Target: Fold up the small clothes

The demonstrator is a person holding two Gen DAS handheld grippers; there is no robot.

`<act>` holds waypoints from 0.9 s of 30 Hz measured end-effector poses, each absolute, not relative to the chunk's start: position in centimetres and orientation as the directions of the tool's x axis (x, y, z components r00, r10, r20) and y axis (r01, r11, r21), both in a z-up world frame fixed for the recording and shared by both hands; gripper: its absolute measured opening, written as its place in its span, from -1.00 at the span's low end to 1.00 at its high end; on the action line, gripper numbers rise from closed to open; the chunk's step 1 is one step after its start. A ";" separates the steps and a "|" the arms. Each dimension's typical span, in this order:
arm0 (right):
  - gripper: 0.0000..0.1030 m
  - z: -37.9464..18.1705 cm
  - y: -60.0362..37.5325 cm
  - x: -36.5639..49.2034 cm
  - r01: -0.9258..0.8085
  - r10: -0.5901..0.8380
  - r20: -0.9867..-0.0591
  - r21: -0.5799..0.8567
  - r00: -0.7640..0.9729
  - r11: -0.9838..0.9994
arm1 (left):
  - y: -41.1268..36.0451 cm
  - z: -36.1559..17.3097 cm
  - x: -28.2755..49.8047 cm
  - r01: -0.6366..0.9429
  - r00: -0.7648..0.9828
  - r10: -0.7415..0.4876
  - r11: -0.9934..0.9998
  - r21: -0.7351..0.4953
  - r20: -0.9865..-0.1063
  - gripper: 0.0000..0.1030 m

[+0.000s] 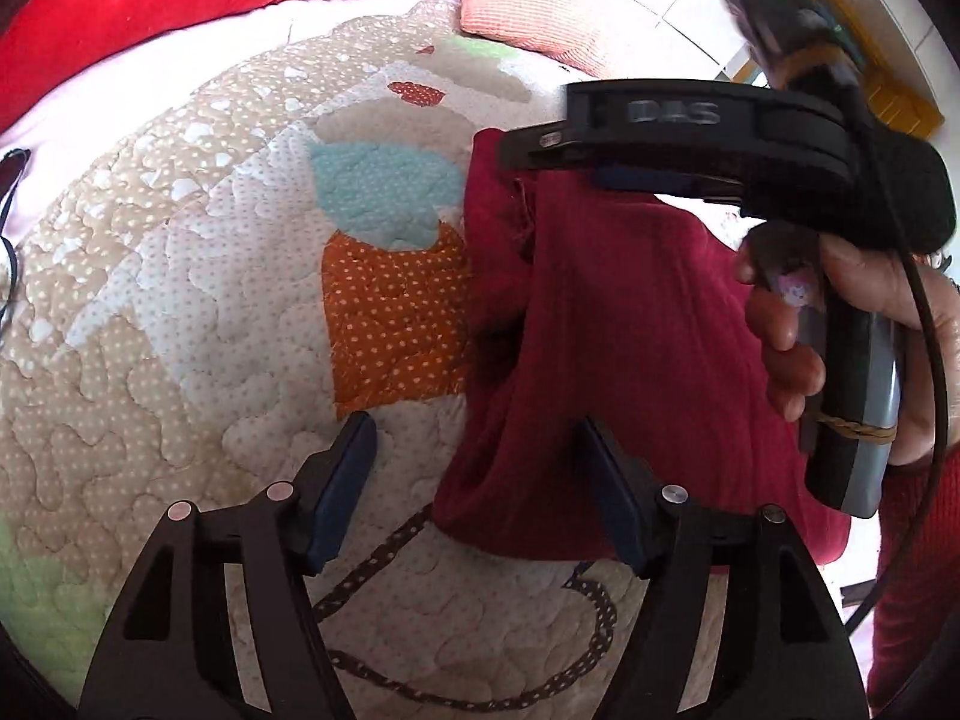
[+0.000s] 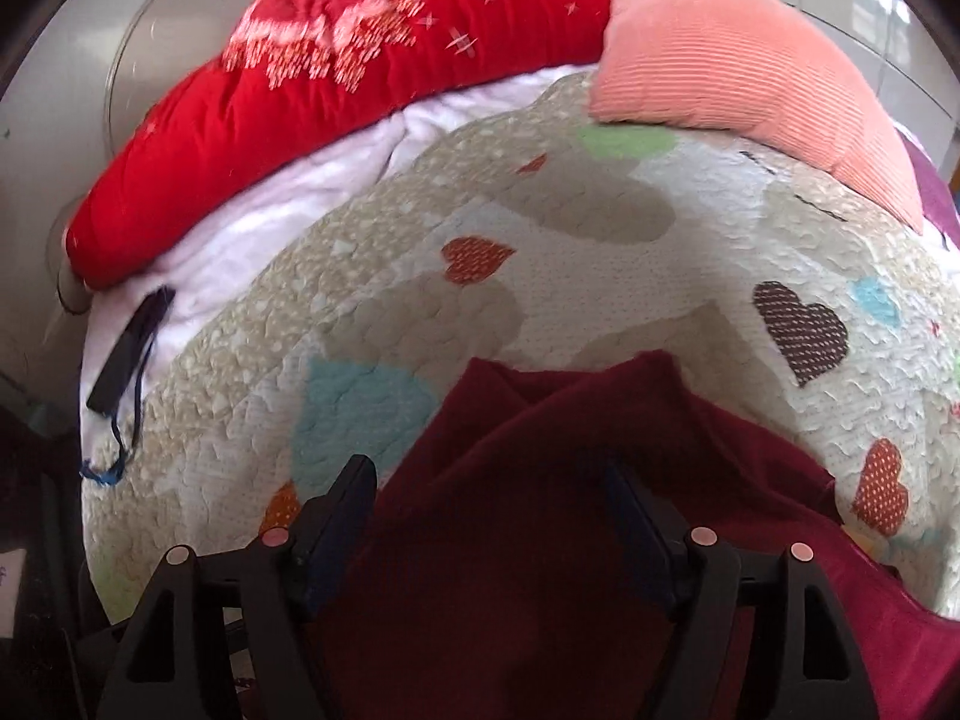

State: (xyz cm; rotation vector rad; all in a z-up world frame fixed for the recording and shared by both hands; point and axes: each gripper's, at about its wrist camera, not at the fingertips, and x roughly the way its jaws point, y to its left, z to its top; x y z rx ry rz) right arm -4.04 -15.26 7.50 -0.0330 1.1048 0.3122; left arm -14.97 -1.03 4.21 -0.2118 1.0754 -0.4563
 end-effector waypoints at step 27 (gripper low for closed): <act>-0.73 18.8 -34.3 -19.1 -0.121 0.254 -0.657 0.241 0.710 0.963 | -15.2 14.1 -27.3 0.720 0.251 -0.744 0.571 -0.394 -0.619 -0.14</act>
